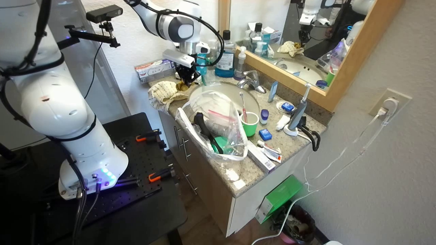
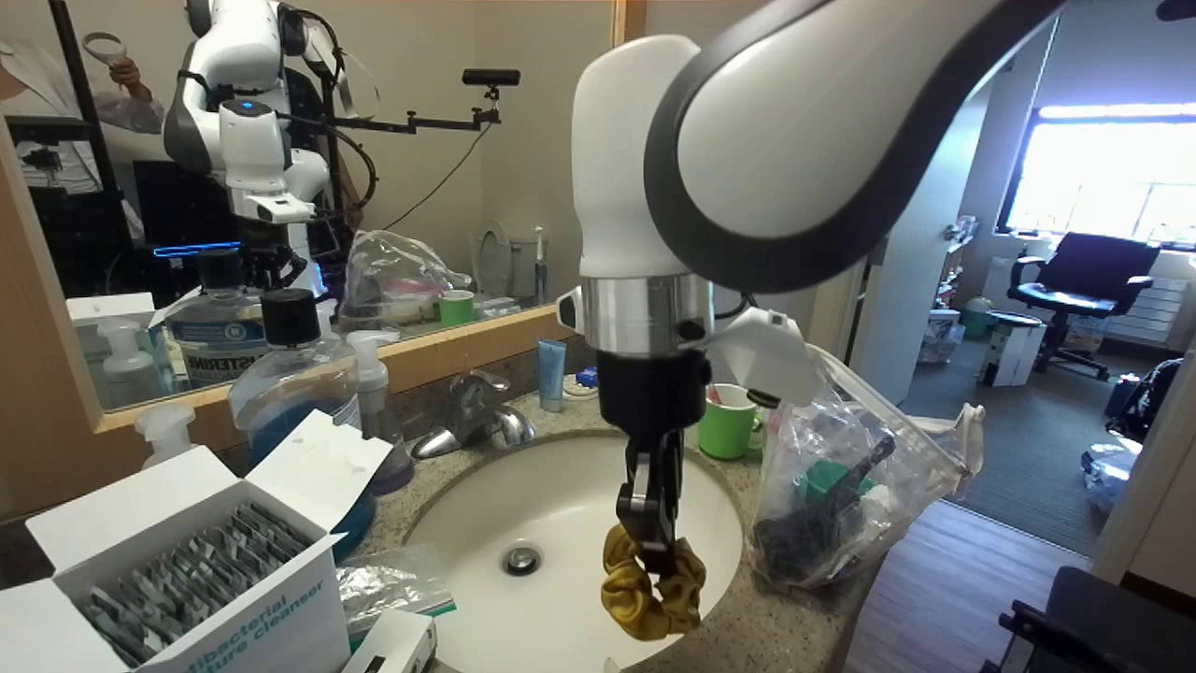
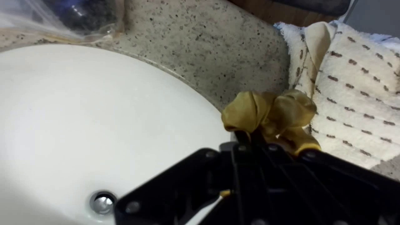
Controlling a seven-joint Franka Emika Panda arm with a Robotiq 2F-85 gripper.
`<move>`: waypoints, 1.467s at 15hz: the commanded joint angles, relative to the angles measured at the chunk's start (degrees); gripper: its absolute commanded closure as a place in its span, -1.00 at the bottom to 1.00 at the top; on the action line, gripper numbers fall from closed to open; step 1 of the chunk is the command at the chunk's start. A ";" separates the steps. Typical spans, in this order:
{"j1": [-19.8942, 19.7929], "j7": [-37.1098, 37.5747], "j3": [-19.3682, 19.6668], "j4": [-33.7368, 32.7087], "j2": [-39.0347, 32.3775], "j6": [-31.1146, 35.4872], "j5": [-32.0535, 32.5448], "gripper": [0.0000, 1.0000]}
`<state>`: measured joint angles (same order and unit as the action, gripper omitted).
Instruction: Pick up the hair ribbon and put it in the plastic
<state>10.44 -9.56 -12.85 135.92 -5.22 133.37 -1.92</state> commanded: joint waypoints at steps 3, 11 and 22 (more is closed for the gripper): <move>-0.12 0.03 0.84 -4.19 3.91 -7.41 -2.29 0.97; -3.03 -2.69 5.67 -3.60 9.76 -9.35 -5.43 0.97; -4.61 -2.53 9.73 -0.77 16.92 -10.70 -6.04 0.97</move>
<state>6.25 -11.03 -3.70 132.81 7.91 124.25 -6.44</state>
